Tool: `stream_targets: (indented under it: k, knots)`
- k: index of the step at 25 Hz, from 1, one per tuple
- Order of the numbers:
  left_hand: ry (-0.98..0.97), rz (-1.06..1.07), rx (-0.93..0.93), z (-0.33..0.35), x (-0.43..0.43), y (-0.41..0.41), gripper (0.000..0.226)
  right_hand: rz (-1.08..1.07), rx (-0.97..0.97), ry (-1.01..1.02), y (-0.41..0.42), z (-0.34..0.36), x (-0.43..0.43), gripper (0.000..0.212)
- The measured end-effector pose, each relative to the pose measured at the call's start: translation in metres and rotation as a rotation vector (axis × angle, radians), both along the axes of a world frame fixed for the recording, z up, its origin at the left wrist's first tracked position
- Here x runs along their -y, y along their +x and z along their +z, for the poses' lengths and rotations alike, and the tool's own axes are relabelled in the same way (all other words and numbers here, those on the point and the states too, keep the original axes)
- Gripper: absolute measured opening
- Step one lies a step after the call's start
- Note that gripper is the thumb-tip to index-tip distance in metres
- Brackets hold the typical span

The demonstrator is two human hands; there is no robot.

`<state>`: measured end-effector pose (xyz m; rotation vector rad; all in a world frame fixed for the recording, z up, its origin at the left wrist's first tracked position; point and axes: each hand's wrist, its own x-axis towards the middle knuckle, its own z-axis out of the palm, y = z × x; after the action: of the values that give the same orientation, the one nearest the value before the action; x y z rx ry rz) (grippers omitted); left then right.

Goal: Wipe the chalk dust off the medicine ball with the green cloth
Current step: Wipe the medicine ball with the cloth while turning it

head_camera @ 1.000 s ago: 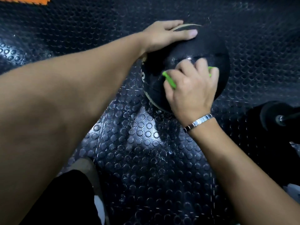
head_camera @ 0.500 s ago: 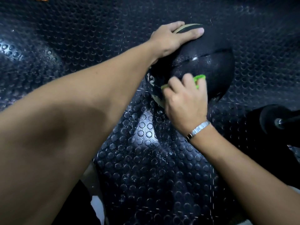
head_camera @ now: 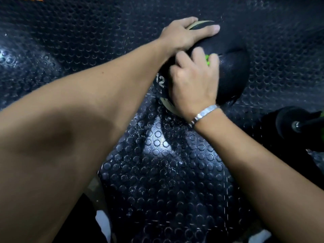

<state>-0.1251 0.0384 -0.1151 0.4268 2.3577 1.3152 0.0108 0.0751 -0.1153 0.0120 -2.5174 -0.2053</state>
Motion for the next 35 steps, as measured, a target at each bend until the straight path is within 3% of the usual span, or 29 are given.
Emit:
stream_targets:
  k: [4,6,11,15,18,23,27,30,35]
  knots:
    - [0.044,0.03,-0.021,-0.008,0.005,0.001,0.104,0.121,0.057,0.017,0.037,-0.016,0.002,0.014]
    - [0.066,0.016,-0.001,-0.013,0.017,-0.001,0.099,0.04,0.048,-0.055,0.051,-0.006,-0.026,0.012]
    - [0.085,-0.102,0.01,-0.011,0.049,-0.004,0.064,-0.166,-0.171,-0.578,0.066,-0.014,-0.058,0.01]
    - [-0.032,-0.108,-0.016,0.005,0.057,0.002,0.063,-0.127,-0.248,-0.77,0.075,-0.034,-0.032,0.014]
    - [-0.19,-0.045,-0.235,0.021,0.025,0.02,0.065,-0.111,-0.277,-0.794,0.08,-0.036,-0.023,0.017]
    - [-0.443,-0.133,-0.392,0.022,0.002,0.047,0.082,-0.107,-0.112,-0.886,0.116,-0.065,-0.018,0.015]
    - [-0.389,-0.074,-0.382,0.028,0.015,0.026,0.081,-0.286,-0.217,-1.292,0.142,-0.077,-0.034,0.017]
    - [-0.51,0.01,-0.529,0.033,0.013,0.031,0.078,-0.457,-0.316,-1.564,0.138,-0.072,-0.053,0.011]
    - [-0.539,-0.048,-0.403,0.015,0.011,0.043,0.109,-0.579,-0.333,-2.15,0.113,-0.062,-0.073,0.004]
